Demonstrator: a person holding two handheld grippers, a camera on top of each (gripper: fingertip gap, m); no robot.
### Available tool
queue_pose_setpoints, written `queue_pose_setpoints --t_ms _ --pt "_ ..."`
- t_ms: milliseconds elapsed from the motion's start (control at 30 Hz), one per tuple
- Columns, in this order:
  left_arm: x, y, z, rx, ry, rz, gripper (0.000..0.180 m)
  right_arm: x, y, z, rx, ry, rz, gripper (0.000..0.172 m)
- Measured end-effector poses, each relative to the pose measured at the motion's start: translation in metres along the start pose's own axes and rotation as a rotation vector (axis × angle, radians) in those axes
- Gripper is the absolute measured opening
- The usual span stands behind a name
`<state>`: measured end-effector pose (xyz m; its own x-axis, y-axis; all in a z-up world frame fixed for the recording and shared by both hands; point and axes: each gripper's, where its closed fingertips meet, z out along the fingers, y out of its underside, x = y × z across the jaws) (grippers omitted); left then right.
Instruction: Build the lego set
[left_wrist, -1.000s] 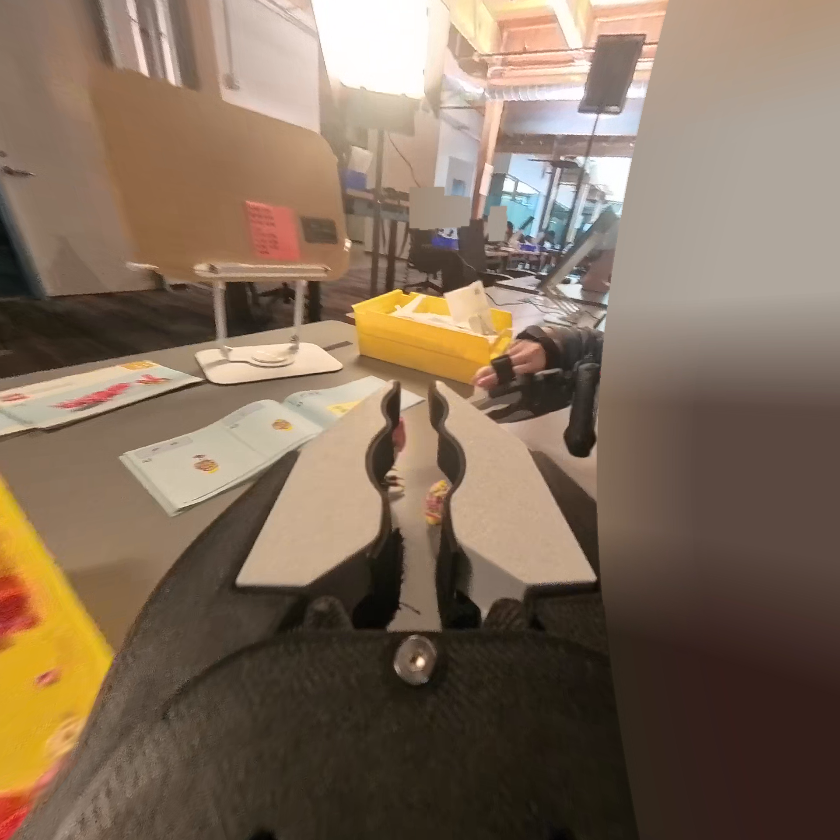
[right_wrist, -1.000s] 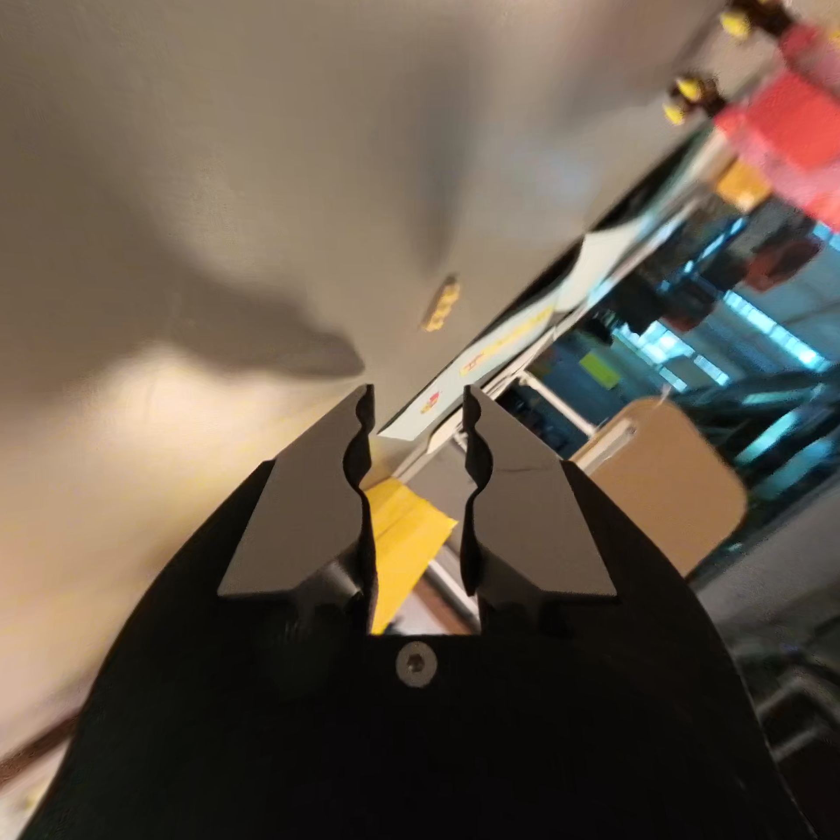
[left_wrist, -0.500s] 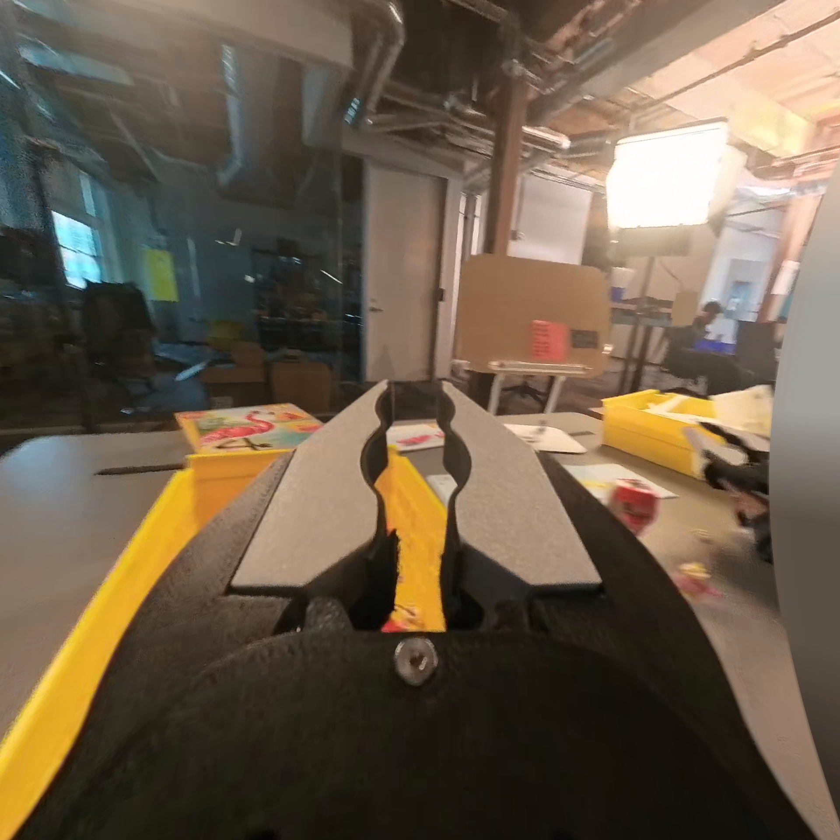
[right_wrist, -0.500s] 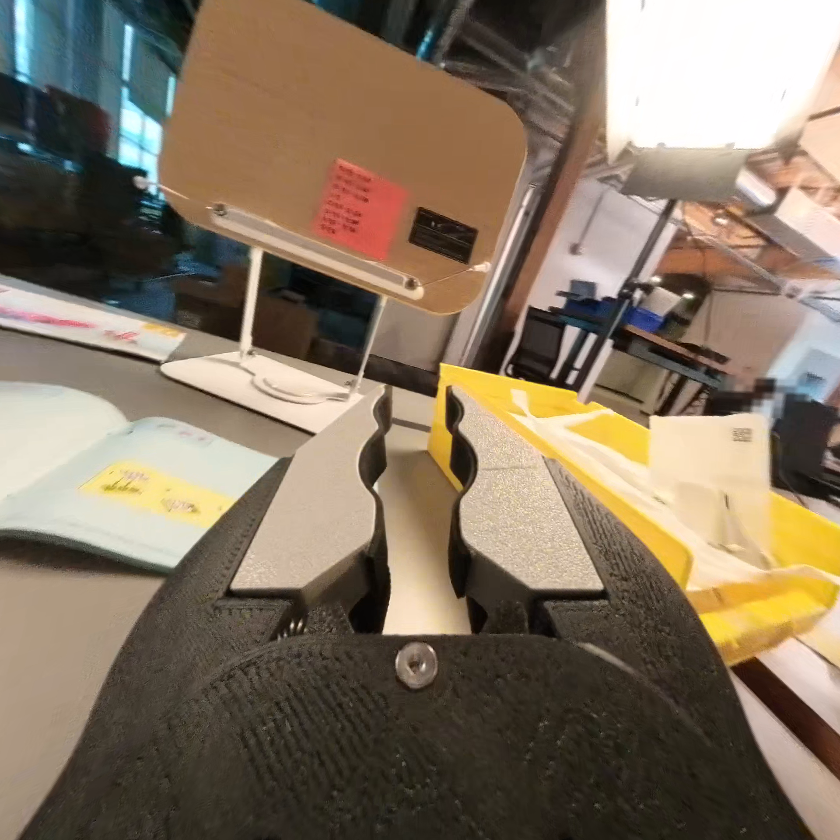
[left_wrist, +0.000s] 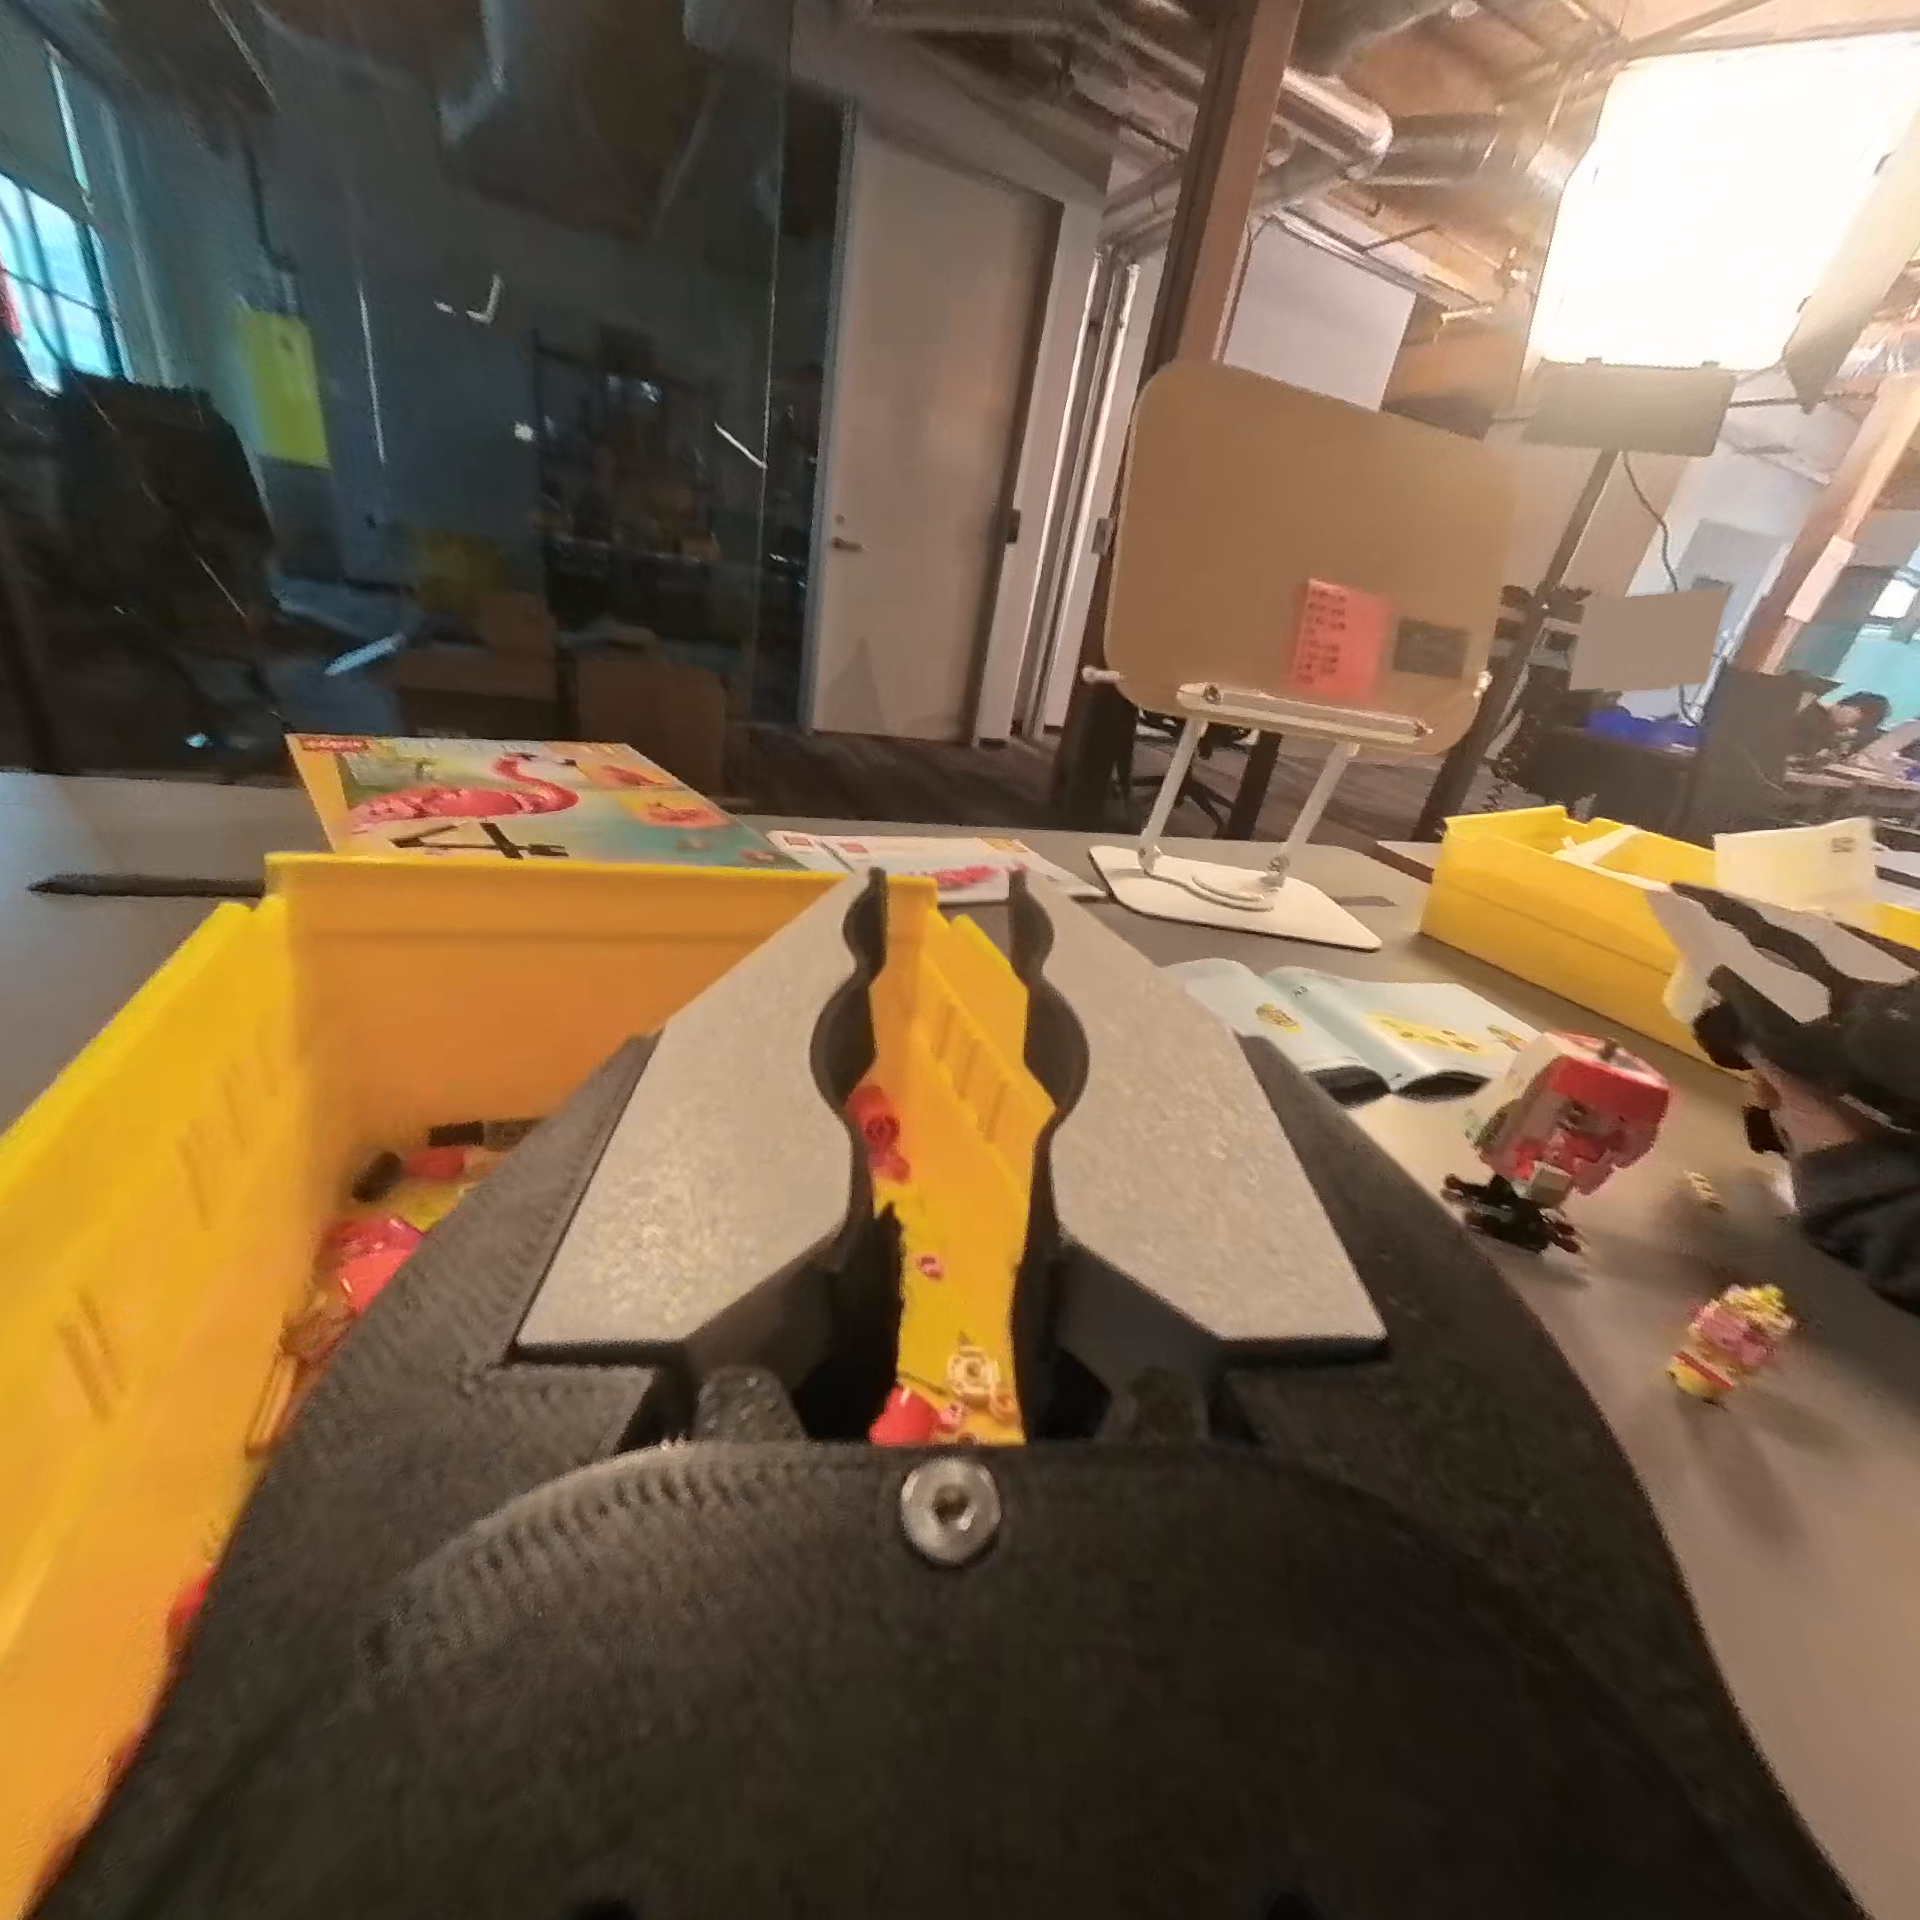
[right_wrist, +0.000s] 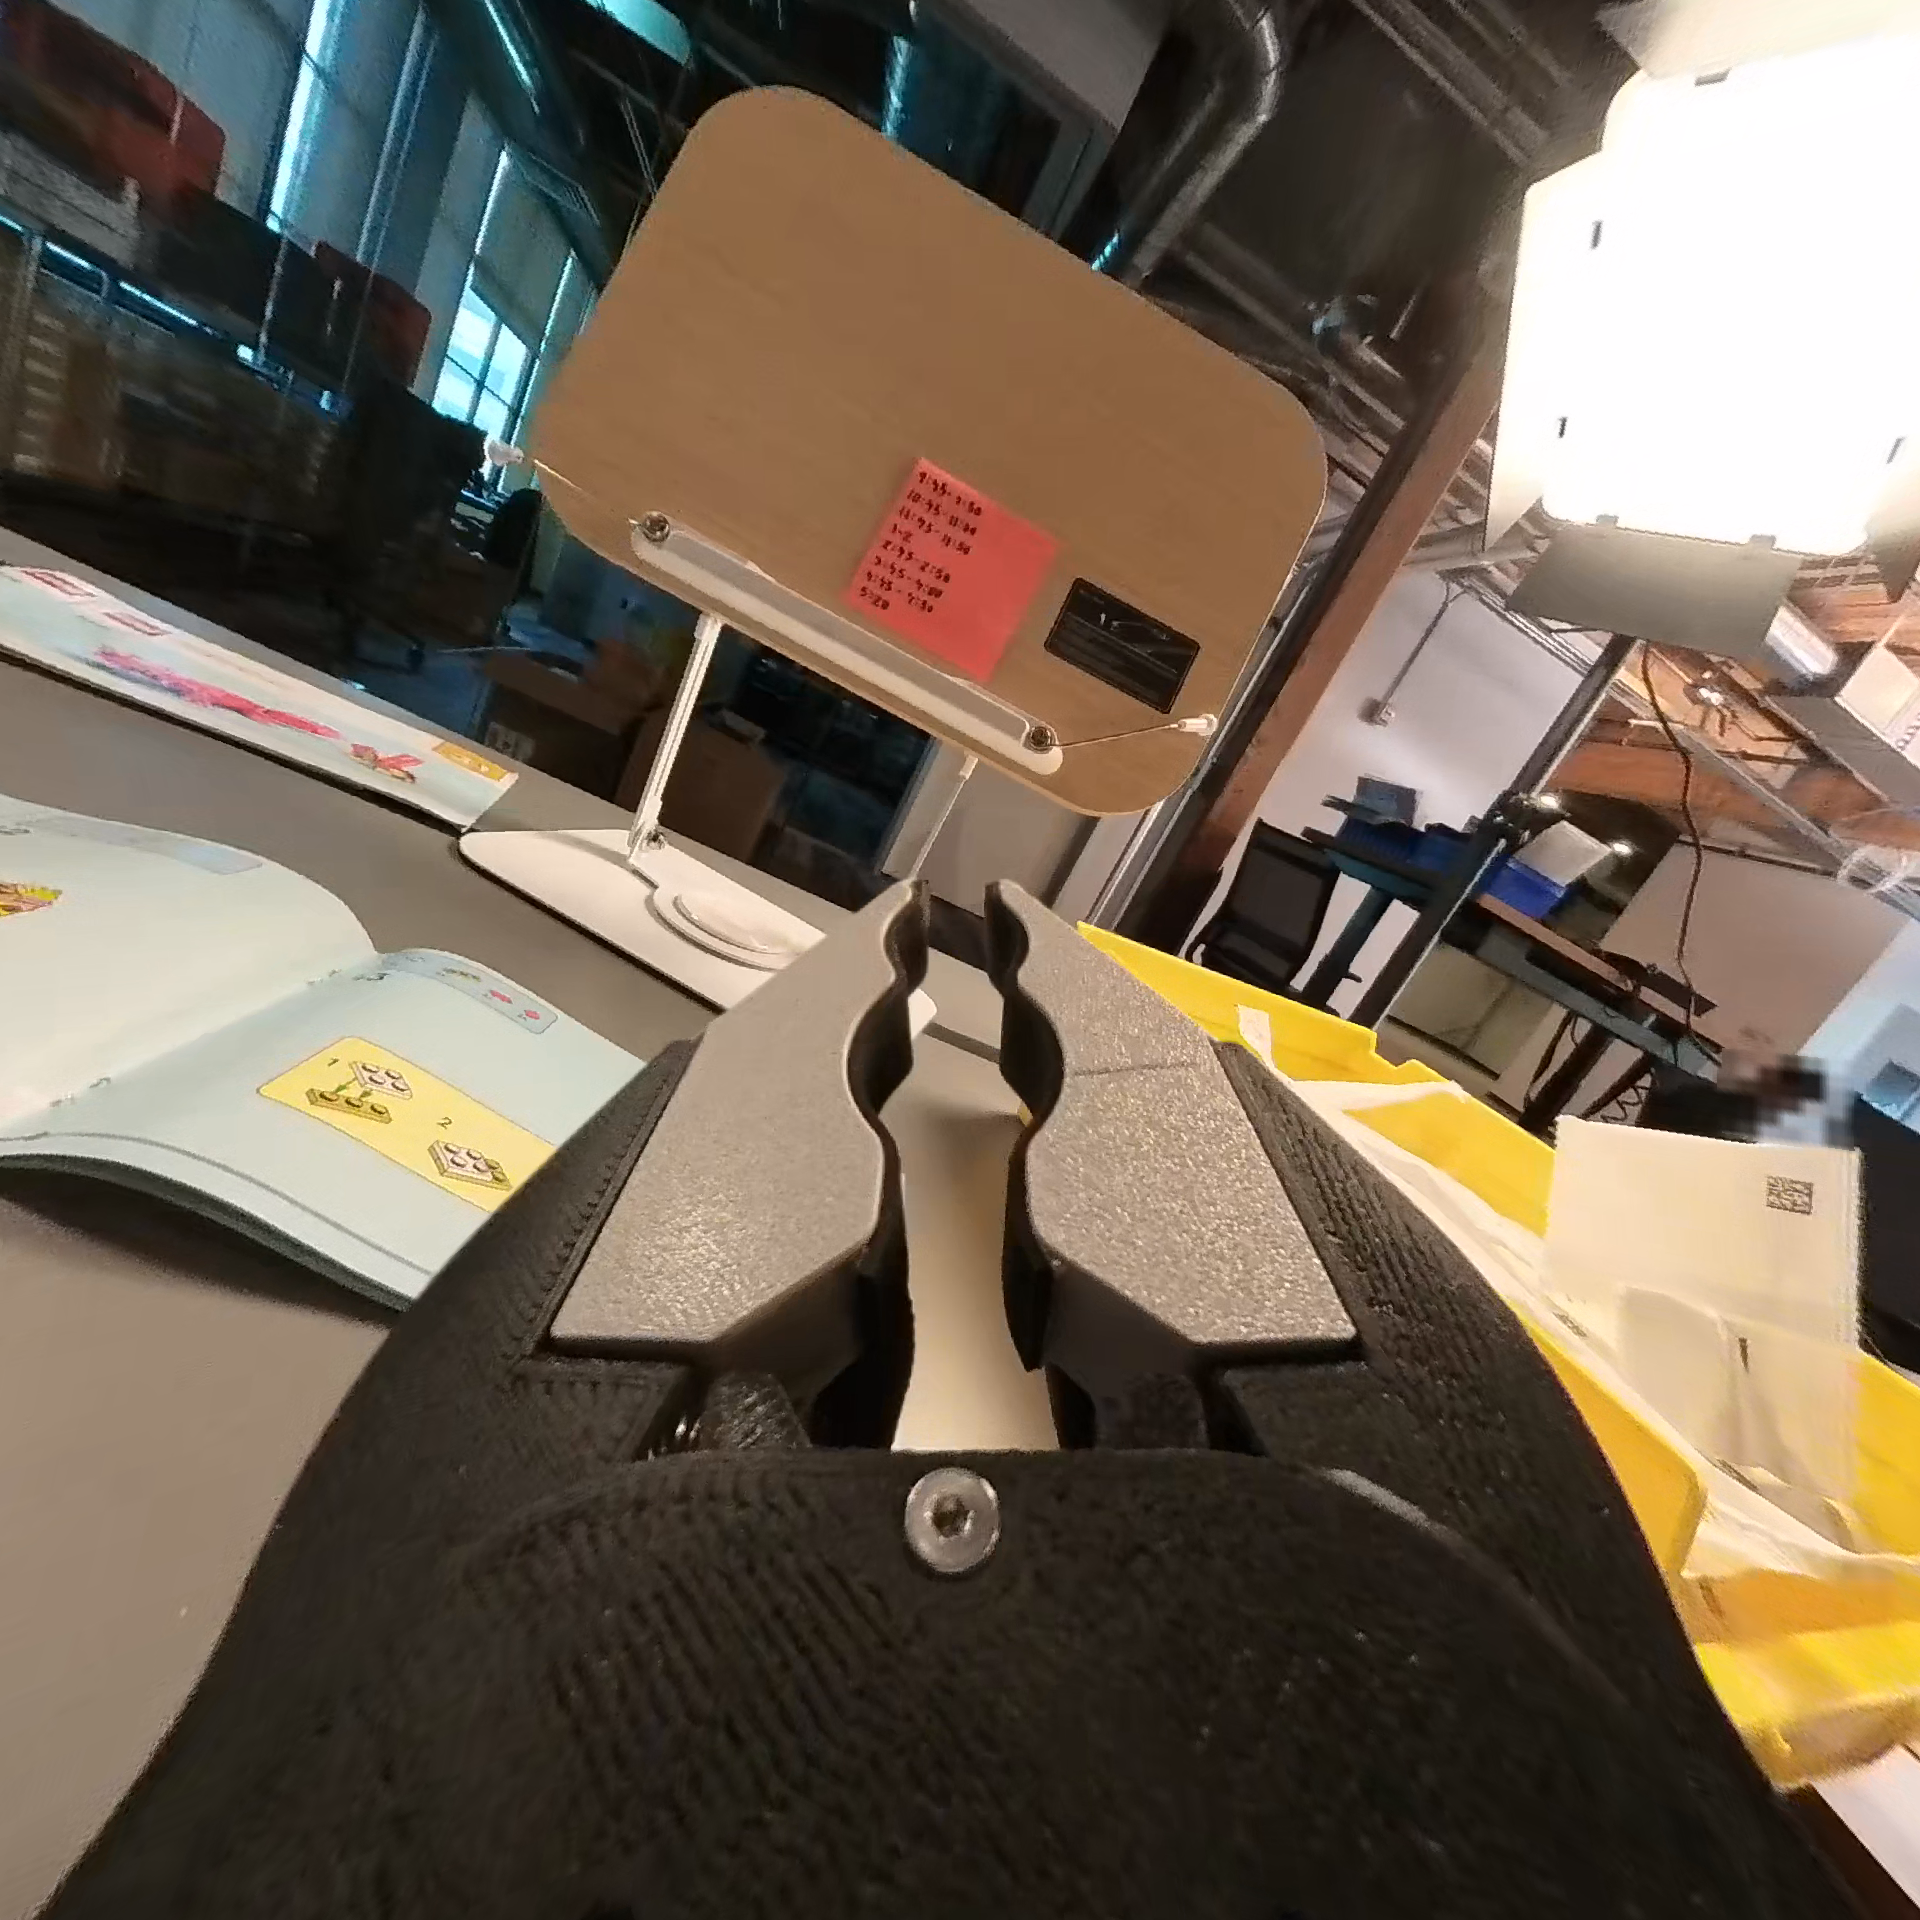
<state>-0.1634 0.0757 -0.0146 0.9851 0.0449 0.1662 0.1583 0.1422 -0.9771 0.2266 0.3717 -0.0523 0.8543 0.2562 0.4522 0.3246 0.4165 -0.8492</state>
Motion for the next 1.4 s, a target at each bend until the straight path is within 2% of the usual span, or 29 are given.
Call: queue_pose_setpoints --t_ms 67,200,300,367,500,567,633,733,833,867,933,1033,1133,1267,1400 --pt "-0.002 -0.003 0.0 0.033 -0.031 0.007 0.021 0.0 0.0 0.0 0.003 0.0 0.01 0.008" --pt "0.001 0.007 0.006 -0.016 -0.024 -0.022 0.022 0.002 0.002 0.0 -0.007 0.002 0.031 0.007" --pt "0.009 0.006 0.011 0.011 0.013 -0.091 0.022 0.002 0.003 0.0 -0.011 -0.001 0.042 0.007" --pt "0.015 0.004 0.013 0.015 0.053 -0.13 0.023 0.001 0.004 0.0 -0.015 -0.005 0.044 0.007" --pt "0.001 -0.014 0.001 0.002 0.013 -0.15 0.024 0.001 0.005 0.0 -0.019 -0.01 0.059 0.006" --pt "-0.01 -0.014 -0.003 -0.123 -0.025 -0.092 0.025 0.002 0.006 0.001 -0.022 -0.01 0.065 0.006" --pt "-0.018 -0.005 -0.005 -0.309 -0.029 -0.038 0.026 0.001 0.007 0.001 -0.024 -0.012 0.066 0.006" --pt "-0.019 0.014 -0.016 -0.648 0.074 0.085 0.031 -0.001 0.007 0.002 -0.028 -0.019 0.059 0.006" --pt "-0.037 0.015 -0.03 -0.884 0.08 0.367 0.032 0.0 0.008 0.002 -0.029 -0.018 0.061 0.005" --pt "-0.039 0.018 -0.035 -0.968 0.097 0.414 0.033 0.0 0.007 0.002 -0.027 -0.018 0.062 0.005" --pt "-0.039 0.026 -0.04 -1.092 0.143 0.411 0.038 -0.001 0.008 0.002 -0.031 -0.018 0.056 0.005" --pt "-0.039 0.046 -0.031 -1.156 0.167 0.286 0.038 -0.003 0.009 0.003 -0.038 -0.023 0.041 0.004" --pt "-0.022 0.071 -0.026 -1.195 0.302 0.185 0.038 -0.005 0.011 0.005 -0.047 -0.034 0.05 0.004" --pt "0.0 0.099 -0.02 -1.226 0.439 0.24 0.037 -0.003 0.012 0.005 -0.051 -0.027 0.063 0.0" --pt "0.005 0.126 -0.019 -1.324 0.432 0.242 0.037 -0.002 0.013 0.006 -0.059 -0.018 0.059 0.0"
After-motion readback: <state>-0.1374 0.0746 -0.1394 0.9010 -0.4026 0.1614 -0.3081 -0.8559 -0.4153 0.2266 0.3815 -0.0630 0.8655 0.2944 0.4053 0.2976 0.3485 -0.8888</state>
